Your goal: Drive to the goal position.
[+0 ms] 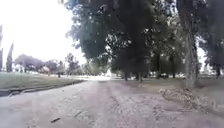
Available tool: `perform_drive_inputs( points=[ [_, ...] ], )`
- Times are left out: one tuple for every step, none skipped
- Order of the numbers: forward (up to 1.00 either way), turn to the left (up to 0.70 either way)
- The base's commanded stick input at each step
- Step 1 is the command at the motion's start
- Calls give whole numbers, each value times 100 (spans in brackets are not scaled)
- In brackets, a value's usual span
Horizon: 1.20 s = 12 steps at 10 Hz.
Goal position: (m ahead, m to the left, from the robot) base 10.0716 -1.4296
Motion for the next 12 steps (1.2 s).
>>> perform_drive_inputs(
  points=[
    [100, 0],
    [100, 0],
    [100, 0],
    [100, 0],
    [100, 0],
    [100, 0],
    [100, 0],
    [100, 0],
    [100, 4],
    [100, 8],
    [100, 7],
    [100, 6]
  ],
)
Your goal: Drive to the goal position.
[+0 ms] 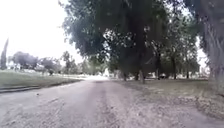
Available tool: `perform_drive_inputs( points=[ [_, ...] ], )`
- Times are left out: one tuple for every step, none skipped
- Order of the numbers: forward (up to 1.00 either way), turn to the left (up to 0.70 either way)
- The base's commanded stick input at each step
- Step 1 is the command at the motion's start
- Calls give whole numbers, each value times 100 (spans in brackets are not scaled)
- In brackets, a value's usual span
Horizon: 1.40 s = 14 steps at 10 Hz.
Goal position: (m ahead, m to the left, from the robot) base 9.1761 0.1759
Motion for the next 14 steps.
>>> perform_drive_inputs(
  points=[
    [100, 5],
    [100, 4],
    [100, 3],
    [100, 2],
    [100, 2],
    [100, 1],
    [100, 0],
    [100, 0],
    [100, 0],
    [100, 0],
    [100, 0],
    [100, 0],
    [100, 0],
    [100, 0]
  ],
)
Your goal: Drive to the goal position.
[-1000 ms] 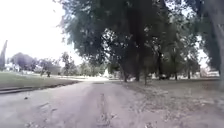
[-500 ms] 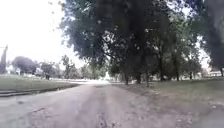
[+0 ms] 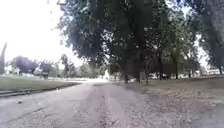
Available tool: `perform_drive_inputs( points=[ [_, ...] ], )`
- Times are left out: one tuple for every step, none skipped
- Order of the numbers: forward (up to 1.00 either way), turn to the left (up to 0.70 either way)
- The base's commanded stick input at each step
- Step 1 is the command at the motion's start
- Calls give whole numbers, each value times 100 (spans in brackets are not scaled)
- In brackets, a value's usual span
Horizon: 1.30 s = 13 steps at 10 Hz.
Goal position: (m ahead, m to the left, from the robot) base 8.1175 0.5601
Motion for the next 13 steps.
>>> perform_drive_inputs(
  points=[
    [100, 0],
    [100, 0],
    [100, 0],
    [100, 0],
    [100, 0],
    [100, 0],
    [100, 0],
    [100, 0],
    [100, -1],
    [100, -14],
    [100, -28],
    [100, -40],
    [100, -39]
  ],
)
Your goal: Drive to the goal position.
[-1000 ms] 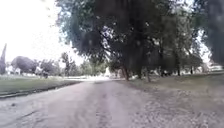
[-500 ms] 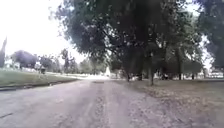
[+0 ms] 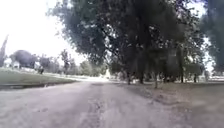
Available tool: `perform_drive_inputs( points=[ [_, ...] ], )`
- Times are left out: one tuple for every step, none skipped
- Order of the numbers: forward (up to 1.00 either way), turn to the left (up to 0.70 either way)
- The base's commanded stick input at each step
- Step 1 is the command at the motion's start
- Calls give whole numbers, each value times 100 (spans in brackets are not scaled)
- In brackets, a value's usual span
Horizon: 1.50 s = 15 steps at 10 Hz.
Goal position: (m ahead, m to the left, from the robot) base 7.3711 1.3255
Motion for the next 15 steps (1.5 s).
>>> perform_drive_inputs(
  points=[
    [100, -35],
    [100, -21],
    [100, -6],
    [100, 0],
    [100, 0],
    [100, 0],
    [100, 0],
    [100, 0],
    [100, 0],
    [97, 0],
    [93, 0],
    [90, 0],
    [86, 0],
    [85, 0],
    [85, 0]
  ],
)
